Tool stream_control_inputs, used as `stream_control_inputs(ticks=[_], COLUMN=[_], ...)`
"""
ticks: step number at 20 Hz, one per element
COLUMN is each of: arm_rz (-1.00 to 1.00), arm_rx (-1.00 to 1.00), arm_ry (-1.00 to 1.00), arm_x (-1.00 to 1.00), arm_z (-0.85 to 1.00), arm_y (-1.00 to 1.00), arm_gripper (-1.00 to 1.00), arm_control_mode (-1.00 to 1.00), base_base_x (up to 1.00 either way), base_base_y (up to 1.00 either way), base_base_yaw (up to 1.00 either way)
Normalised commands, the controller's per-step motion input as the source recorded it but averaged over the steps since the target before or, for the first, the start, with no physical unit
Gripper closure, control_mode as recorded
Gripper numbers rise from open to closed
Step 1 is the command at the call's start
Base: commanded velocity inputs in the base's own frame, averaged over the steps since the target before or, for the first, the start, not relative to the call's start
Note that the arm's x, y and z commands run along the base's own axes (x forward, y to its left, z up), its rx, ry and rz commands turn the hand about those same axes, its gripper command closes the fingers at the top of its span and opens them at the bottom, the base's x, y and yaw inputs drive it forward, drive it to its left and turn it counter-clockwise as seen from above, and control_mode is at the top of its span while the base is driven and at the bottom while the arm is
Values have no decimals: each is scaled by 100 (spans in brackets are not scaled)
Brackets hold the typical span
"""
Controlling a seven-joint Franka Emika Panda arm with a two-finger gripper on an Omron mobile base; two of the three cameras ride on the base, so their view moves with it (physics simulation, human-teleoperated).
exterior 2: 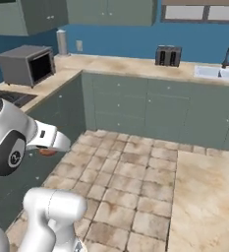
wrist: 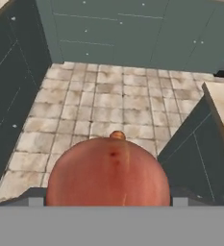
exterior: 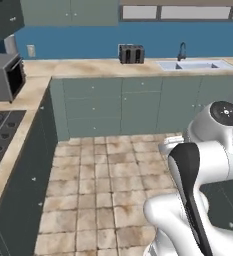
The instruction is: Gather the carrot and onion from the fridge and place them on a tray on the dining counter. Then gather the chicken drumstick and fish from the fridge and place them on the other tray.
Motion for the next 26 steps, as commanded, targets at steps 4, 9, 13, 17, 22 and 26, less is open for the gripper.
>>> stream_control_inputs(ticks=[4, 9, 13, 17, 22, 26], arm_rz=[0, 0, 0, 0, 0, 0], arm_rx=[0, 0, 0, 0, 0, 0], arm_ry=[0, 0, 0, 0, 0, 0], arm_x=[0, 0, 0, 0, 0, 0], arm_z=[0, 0, 0, 0, 0, 0], arm_y=[0, 0, 0, 0, 0, 0], arm_gripper=[100, 100, 100, 100, 100, 100], arm_control_mode=[100, 100, 100, 100, 100, 100], base_base_x=[61, 90, 93, 87, 71, 61], base_base_y=[46, 39, 33, 34, 35, 34], base_base_yaw=[-48, -44, -42, -44, -50, -52])
